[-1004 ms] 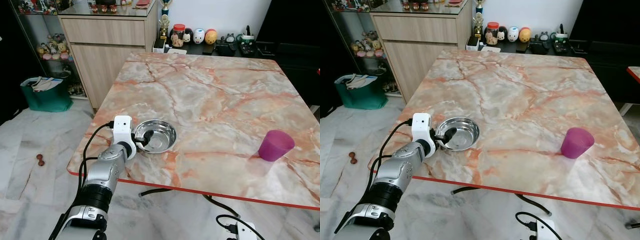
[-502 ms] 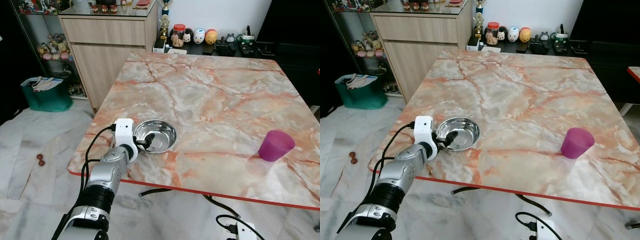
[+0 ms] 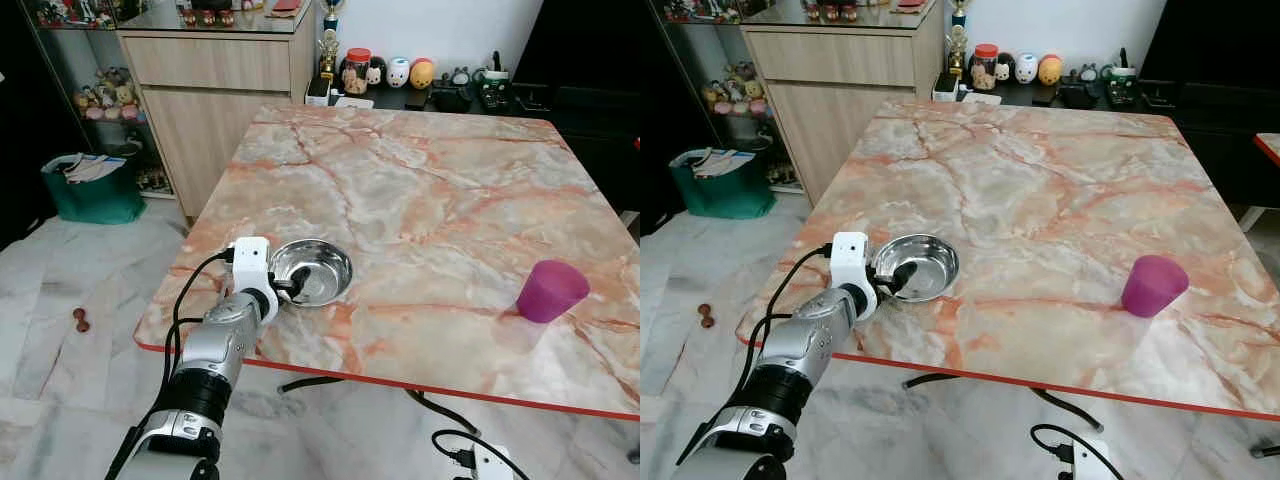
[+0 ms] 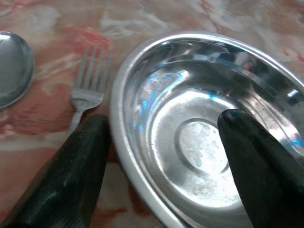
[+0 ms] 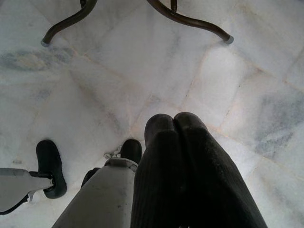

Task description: Setting the table

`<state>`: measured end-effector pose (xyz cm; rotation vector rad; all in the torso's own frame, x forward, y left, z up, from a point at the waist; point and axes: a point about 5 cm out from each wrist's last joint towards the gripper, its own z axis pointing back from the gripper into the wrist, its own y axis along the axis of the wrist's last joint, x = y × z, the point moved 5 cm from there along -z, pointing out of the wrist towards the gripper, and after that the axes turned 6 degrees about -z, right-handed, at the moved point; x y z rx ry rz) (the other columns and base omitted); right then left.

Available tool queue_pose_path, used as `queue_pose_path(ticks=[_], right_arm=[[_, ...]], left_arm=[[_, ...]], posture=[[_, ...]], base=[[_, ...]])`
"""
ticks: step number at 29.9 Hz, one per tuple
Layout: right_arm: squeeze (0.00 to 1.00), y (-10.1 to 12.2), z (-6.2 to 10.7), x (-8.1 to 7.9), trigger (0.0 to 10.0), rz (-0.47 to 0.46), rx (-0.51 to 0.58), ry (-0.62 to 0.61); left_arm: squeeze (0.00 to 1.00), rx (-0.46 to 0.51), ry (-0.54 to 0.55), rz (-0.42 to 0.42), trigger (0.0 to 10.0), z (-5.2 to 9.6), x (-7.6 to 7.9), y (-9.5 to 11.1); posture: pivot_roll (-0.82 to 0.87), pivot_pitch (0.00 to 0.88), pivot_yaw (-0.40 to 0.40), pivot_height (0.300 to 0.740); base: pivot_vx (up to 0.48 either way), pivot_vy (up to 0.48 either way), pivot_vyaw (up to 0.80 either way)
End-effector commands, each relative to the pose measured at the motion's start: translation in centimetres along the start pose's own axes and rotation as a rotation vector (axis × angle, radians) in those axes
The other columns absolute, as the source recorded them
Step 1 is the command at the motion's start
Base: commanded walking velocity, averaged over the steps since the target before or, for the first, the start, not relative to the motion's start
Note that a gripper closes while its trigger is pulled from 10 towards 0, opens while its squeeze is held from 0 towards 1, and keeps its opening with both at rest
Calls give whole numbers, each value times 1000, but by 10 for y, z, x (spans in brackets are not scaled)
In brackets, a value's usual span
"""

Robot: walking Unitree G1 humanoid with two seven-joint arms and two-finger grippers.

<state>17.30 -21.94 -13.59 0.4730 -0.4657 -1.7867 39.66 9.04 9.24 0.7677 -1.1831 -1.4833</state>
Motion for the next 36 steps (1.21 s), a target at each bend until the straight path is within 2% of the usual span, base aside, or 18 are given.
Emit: queue_pose_path(ticks=[1, 2, 4, 7, 8, 11, 12, 14, 15, 36], right_arm=[[0, -1, 0, -1, 10000, 2, -8, 6], [0, -1, 0, -1, 10000, 2, -8, 6], [0, -1, 0, -1, 10000, 2, -8, 6], [0, -1, 0, -2, 10000, 2, -8, 7], [0, -1, 0, -2, 10000, 2, -8, 7], [0, -1, 0, -2, 10000, 2, -8, 7], [0, -1, 0, -2, 10000, 2, -8, 7], [0, -1, 0, -2, 10000, 2, -8, 7], [0, -1, 0, -2, 10000, 2, -8, 8], [0, -1, 0, -2, 10000, 5, -9, 9]], left_arm=[[0, -16, -2, -4, 2745, -2, 2, -1], [0, -17, -2, -4, 2078, -2, 2, -1], [0, -19, -3, -5, 2235, -2, 2, -2], [0, -25, -1, -5, 3137, -2, 2, -3], [0, -26, 0, -5, 3765, -2, 2, -3], [0, -27, 2, -4, 3882, -2, 1, -4], [0, -25, 2, -3, 2824, -2, 2, -3], [0, -23, 1, -3, 2392, -2, 2, -3], [0, -21, 2, -2, 0, -2, 2, -3], [0, -23, 16, 3, 0, -1, -1, -4]], posture=[[53, 0, -32, 740], [53, 0, -32, 740], [54, 0, -32, 740], [55, 0, -32, 740], [53, 0, -32, 740], [53, 0, -32, 740], [53, 0, -32, 740], [53, 0, -32, 740], [53, 0, -32, 740], [54, 0, -32, 740]], base=[[0, 0, 0], [0, 0, 0], [0, 0, 0], [0, 0, 0], [0, 0, 0], [0, 0, 0], [0, 0, 0], [0, 0, 0], [0, 0, 0], [0, 0, 0]])
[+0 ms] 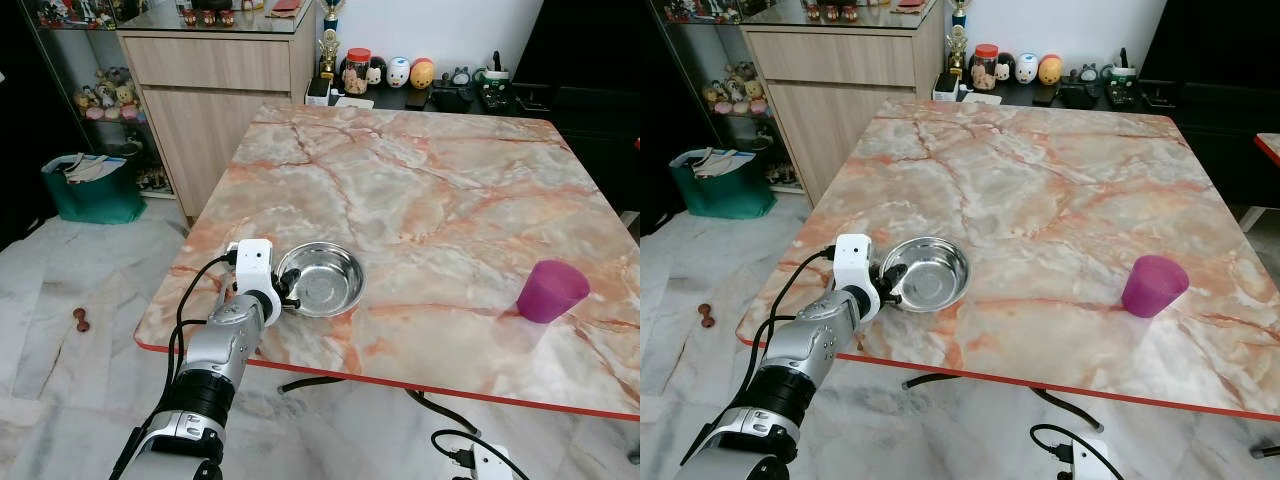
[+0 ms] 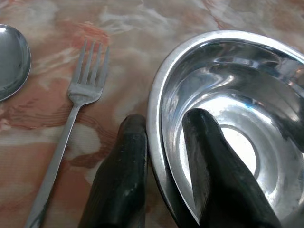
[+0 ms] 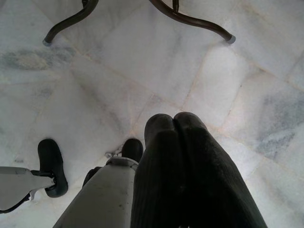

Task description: Setting the table

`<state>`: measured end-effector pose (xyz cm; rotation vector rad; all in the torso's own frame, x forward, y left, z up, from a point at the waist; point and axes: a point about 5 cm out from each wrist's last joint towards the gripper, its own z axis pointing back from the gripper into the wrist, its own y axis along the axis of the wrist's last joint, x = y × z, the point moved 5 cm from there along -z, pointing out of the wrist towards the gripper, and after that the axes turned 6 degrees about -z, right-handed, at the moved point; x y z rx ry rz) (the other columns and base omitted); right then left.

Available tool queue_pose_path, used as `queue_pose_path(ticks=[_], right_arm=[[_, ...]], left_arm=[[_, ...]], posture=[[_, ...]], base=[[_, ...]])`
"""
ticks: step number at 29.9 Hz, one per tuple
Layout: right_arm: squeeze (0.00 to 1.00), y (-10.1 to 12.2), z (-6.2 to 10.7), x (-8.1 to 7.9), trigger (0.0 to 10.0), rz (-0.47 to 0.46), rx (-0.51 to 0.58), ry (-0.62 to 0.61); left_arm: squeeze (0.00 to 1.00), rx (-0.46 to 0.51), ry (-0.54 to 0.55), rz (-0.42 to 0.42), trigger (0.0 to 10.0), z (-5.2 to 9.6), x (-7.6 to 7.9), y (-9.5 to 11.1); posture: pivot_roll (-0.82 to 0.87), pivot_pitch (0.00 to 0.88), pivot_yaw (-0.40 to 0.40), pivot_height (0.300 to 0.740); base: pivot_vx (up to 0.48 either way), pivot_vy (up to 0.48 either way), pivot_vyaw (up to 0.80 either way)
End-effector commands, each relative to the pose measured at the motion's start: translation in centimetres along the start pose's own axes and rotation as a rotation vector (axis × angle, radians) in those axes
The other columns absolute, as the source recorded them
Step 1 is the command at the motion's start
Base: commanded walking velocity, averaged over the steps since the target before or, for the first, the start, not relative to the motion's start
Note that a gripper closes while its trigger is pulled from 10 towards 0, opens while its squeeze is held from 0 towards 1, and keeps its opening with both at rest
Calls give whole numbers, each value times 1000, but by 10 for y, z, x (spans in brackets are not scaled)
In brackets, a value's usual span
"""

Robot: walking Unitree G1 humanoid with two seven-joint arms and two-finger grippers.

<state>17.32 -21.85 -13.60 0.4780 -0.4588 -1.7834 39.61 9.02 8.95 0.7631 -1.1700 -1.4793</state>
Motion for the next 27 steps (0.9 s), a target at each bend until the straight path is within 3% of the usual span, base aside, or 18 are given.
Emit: queue_pose_path(ticks=[1, 17, 20, 21, 22, 23, 24, 27], right_arm=[[0, -1, 0, -1, 10000, 4, -7, 1], [0, -1, 0, -1, 10000, 5, -8, 2], [0, -1, 0, 0, 10000, 6, -8, 1], [0, -1, 0, 0, 10000, 6, -9, 1], [0, -1, 0, 0, 10000, 6, -9, 1], [0, -1, 0, 0, 10000, 7, -9, 2], [0, -2, 0, 0, 10000, 7, -9, 2], [0, -1, 0, 0, 10000, 7, -9, 2]], left_arm=[[0, -12, 8, -2, 0, -1, -1, -1], [0, 20, -8, 21, 0, 2, 1, 1], [0, 58, -67, 52, 0, 4, 11, 7], [0, 79, -96, 69, 1216, 6, 15, 10], [0, 105, -126, 84, 4745, 8, 20, 14], [0, 146, -164, 126, 10000, 12, 26, 20], [0, 180, -184, 178, 10000, 17, 27, 24], [0, 187, -195, 225, 10000, 20, 27, 24]], posture=[[54, 0, -32, 740], [54, 0, -34, 740], [55, 0, -34, 740], [55, 0, -34, 740], [55, 0, -34, 740], [55, 0, -34, 740], [54, 0, -34, 740], [54, 0, -35, 740]], base=[[0, 0, 0], [0, 0, 0], [0, 0, 0], [0, 0, 0], [0, 0, 0], [0, 0, 0], [0, 0, 0], [0, 0, 0]])
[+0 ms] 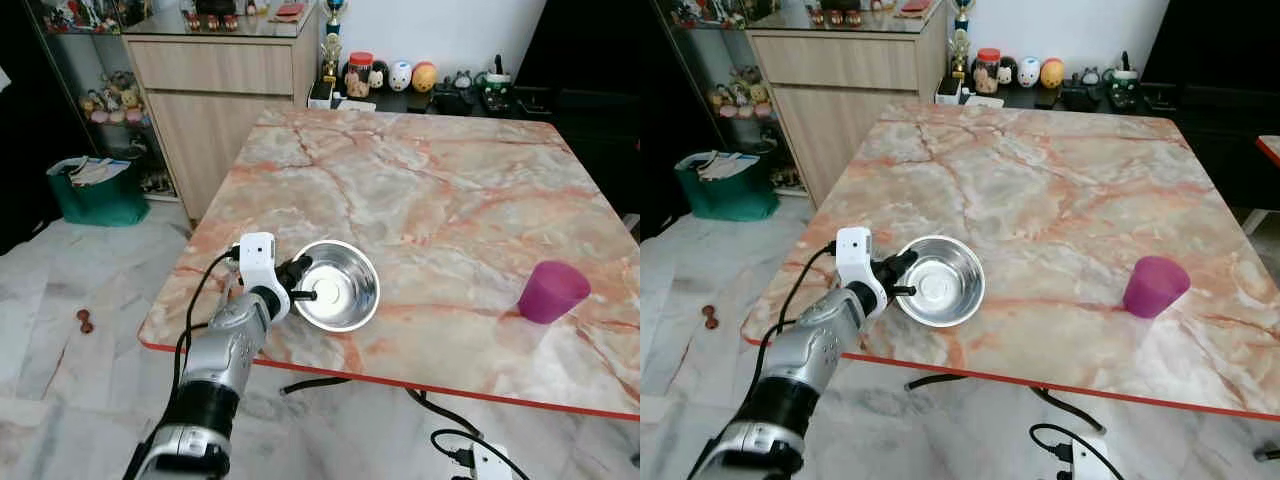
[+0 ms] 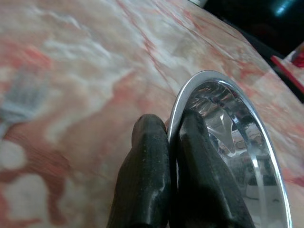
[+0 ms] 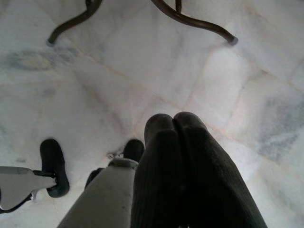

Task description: Setting the table

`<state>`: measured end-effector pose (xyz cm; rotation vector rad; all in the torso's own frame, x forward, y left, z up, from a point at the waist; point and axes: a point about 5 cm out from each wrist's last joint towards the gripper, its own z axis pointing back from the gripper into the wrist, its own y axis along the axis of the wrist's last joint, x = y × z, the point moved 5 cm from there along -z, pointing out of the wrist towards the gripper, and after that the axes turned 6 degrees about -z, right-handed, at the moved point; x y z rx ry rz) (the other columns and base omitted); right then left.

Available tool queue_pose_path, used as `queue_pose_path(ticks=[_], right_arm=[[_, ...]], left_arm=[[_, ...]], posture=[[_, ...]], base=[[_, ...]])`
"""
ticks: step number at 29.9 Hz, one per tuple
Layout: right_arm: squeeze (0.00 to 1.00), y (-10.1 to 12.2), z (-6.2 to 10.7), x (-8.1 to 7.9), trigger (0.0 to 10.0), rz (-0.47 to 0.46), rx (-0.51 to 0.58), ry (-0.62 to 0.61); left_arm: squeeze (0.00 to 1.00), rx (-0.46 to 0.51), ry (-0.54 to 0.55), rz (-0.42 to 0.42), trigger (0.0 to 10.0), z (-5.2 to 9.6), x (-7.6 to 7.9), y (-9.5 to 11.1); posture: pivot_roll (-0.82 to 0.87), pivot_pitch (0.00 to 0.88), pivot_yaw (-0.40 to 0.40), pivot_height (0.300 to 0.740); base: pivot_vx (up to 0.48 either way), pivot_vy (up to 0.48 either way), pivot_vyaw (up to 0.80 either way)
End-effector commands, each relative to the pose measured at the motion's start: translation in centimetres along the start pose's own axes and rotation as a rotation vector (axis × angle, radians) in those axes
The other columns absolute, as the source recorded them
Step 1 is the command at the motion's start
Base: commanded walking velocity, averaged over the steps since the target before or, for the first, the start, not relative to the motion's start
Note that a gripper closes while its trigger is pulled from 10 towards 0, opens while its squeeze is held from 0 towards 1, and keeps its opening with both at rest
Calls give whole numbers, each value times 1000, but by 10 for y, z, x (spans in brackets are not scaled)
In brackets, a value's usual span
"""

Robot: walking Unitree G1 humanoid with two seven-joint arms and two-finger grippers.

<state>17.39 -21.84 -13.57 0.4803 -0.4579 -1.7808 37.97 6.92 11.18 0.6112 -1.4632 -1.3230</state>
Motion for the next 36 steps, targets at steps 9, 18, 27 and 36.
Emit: queue_pose_path(ticks=[9, 18, 27, 36], right_arm=[[0, -3, 1, 2, 10000, 9, -12, -2], [0, -3, 1, 3, 10000, 8, -12, -4], [0, -4, 1, 4, 10000, 9, -13, -7], [0, -4, 1, 5, 10000, 12, -14, -8]], left_arm=[[0, 66, 23, 111, 10000, 18, -11, 10], [0, 279, 198, 33, 10000, 43, -40, 58], [0, 337, 262, -95, 10000, 66, -56, 76], [0, 353, 297, -151, 10000, 77, -69, 86]], posture=[[55, 0, -37, 740], [49, 0, -38, 740], [49, 0, -39, 740], [49, 0, -37, 740]], base=[[0, 0, 0], [0, 0, 0], [0, 0, 0], [0, 0, 0]])
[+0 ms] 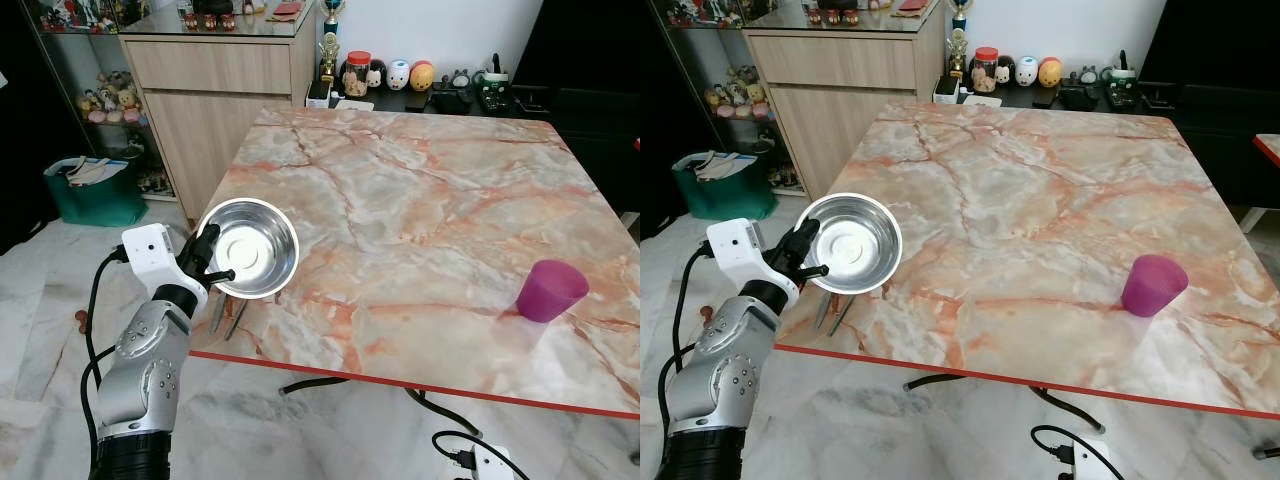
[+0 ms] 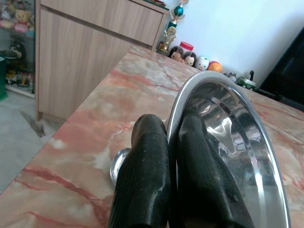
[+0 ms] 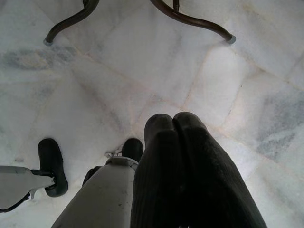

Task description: Setting the table

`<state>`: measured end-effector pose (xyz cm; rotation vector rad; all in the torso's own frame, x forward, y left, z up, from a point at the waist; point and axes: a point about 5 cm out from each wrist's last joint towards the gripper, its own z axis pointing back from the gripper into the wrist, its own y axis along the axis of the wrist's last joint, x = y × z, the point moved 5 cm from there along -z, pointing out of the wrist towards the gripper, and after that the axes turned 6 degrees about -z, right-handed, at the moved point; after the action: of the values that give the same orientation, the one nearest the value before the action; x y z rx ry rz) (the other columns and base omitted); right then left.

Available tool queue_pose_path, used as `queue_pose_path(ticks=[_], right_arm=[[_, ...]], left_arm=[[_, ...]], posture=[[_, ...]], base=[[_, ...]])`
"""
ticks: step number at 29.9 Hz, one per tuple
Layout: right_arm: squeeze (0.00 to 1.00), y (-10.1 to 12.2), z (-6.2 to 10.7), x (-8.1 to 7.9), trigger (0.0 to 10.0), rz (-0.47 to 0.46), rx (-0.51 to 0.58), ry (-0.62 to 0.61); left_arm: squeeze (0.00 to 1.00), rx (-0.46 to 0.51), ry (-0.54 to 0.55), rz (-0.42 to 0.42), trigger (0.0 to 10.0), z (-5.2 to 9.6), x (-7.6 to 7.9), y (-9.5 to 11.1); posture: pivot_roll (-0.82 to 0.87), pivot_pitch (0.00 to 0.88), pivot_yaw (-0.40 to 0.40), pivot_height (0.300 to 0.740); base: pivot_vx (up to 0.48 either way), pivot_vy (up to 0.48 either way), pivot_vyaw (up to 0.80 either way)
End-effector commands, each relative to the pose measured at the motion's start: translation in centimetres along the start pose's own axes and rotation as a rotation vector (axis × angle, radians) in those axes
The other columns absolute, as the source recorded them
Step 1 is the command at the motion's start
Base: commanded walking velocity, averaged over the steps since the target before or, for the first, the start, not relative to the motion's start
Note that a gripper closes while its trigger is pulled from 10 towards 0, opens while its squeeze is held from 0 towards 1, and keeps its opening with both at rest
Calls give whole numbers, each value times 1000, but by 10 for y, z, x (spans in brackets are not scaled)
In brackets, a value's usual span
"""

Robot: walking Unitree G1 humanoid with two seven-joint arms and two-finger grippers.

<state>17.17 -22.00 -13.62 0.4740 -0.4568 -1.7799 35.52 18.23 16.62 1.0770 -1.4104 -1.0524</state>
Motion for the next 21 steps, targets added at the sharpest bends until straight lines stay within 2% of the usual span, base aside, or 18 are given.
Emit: queue_pose_path(ticks=[1, 5, 11, 21], right_arm=[[0, -3, 1, 3, 10000, 11, -11, -5], [0, -4, 1, 3, 10000, 13, -12, -4], [0, -4, 1, 2, 10000, 11, -12, -4], [0, -3, 1, 3, 10000, 9, -13, -5]], left_arm=[[0, 48, -8, -4, 10000, -2, 3, 13], [0, 75, -24, 24, 10000, -3, 13, 15], [0, 91, -27, 33, 10000, -6, 18, 19], [0, 124, -23, 56, 10000, -7, 22, 27]], posture=[[49, 0, -37, 740], [44, 0, -38, 740], [41, 0, -36, 740], [43, 0, -39, 740]], base=[[0, 0, 0], [0, 0, 0], [0, 0, 0], [0, -277, 0]])
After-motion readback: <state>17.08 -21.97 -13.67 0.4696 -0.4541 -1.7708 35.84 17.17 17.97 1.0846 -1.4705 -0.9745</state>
